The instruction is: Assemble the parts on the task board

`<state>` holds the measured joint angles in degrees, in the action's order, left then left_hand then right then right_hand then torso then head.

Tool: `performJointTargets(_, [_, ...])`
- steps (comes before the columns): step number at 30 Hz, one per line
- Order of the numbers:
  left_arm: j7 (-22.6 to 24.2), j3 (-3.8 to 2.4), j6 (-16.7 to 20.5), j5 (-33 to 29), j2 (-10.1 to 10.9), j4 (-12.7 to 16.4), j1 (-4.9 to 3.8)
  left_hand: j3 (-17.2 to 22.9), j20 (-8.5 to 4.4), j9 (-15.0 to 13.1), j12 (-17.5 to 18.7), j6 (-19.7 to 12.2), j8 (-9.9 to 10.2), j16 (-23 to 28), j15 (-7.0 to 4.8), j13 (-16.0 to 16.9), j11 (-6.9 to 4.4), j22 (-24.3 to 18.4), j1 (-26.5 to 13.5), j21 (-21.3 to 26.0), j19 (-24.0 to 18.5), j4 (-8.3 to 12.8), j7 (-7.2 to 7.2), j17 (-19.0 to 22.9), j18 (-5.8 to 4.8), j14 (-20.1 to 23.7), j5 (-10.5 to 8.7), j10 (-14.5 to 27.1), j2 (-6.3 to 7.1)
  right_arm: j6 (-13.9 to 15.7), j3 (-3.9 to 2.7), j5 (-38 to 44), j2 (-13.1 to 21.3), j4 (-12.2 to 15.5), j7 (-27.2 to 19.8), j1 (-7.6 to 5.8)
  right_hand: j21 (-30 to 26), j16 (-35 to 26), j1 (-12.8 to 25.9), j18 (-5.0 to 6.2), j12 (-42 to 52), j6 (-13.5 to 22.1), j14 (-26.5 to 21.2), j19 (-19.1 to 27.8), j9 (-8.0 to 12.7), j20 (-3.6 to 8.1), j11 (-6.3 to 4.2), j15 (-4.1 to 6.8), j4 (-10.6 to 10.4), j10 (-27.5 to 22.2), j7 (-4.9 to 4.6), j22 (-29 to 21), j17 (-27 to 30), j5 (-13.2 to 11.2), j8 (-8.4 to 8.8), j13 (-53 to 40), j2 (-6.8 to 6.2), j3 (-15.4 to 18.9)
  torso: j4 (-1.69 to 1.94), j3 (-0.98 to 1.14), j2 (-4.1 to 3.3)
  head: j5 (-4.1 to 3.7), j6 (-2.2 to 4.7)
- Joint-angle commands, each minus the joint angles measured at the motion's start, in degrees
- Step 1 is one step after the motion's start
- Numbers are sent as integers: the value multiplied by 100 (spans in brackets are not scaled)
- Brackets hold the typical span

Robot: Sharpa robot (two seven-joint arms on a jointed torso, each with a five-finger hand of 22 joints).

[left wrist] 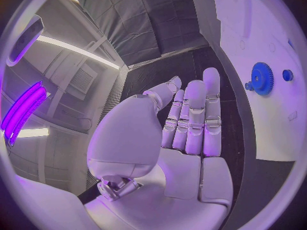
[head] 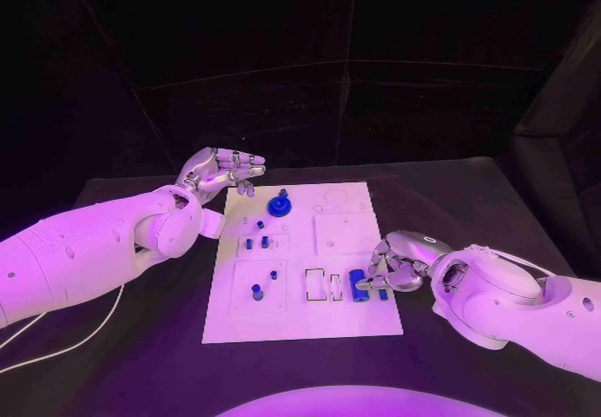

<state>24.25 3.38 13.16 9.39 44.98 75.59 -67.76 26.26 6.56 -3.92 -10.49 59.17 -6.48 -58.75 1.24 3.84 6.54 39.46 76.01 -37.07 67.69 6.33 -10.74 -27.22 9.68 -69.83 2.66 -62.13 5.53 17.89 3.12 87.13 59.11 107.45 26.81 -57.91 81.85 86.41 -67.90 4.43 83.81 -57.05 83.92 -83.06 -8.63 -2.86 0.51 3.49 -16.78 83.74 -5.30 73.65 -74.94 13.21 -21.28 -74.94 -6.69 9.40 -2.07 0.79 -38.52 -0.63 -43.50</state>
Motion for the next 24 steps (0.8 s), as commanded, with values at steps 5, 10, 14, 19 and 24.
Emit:
performJointTargets(5, [16, -2, -74, -20, 4, 7, -1, -10, 24, -1, -34, -30, -35, 12, 7, 3, 9, -6, 13, 37, -26, 15, -4, 10, 76, 22, 15, 41, -52, -276, -1, 200, -169, -71, 165, 95, 28, 21, 41, -106, 12, 24, 423, -39, -28, 17, -21, 11, -8, 277, 46, 13, -509, 65, -66, -744, 63, -3, 3, 2, -5, -7, -12])
performJointTargets(10, [10, -1, -82, -20, 9, 4, 2, -10, 24, -1, -34, -30, -35, 12, 7, 3, 9, -6, 13, 37, -26, 15, -4, 10, 76, 22, 15, 41, -52, -330, -1, 200, -289, -141, 196, 158, 33, 23, 22, -108, 10, 38, 423, -41, -50, 19, -23, 12, -1, 273, 49, 23, -518, 128, -104, -750, 129, -28, 6, -2, -1, -25, -3])
performJointTargets(14, [7, -1, -82, -20, 18, 4, 4, -10, 24, -1, -34, -30, -35, 12, 7, 3, 9, -6, 13, 37, -26, 15, -4, 10, 76, 22, 15, 41, -52, -359, -1, 228, -357, -199, 241, 188, 37, 25, -43, -109, -8, 24, 423, -41, -74, 21, -30, 17, 12, 262, 58, 30, -528, 242, -141, -743, 249, -60, -1, -2, -4, -21, -11])
performJointTargets(19, [9, -1, -86, -20, 20, 7, 5, -12, 24, -1, -35, -31, -36, 12, 7, 3, 9, -6, 11, 38, -26, 15, -3, 11, 76, 23, 15, 42, -53, -312, -1, 221, -407, -241, 337, 213, 38, 26, -183, -108, -24, -35, 424, -40, -100, 33, -49, 32, 37, 257, 80, 34, -541, 510, -179, -743, 440, -103, 8, -3, -2, -22, -17])
performJointTargets(24, [12, -1, -88, -20, 27, 11, 7, -24, 27, -1, -42, -35, -40, 9, 9, 3, 11, -9, -8, 41, -27, 4, -4, 19, 75, 24, 15, 50, -57, -148, -1, 116, -401, -219, 458, 226, 47, 33, -395, -112, -28, -76, 428, -48, -106, 47, -63, 45, 80, 264, 91, 52, -571, 916, -167, -758, 598, -148, 3, 2, 1, -12, -16])
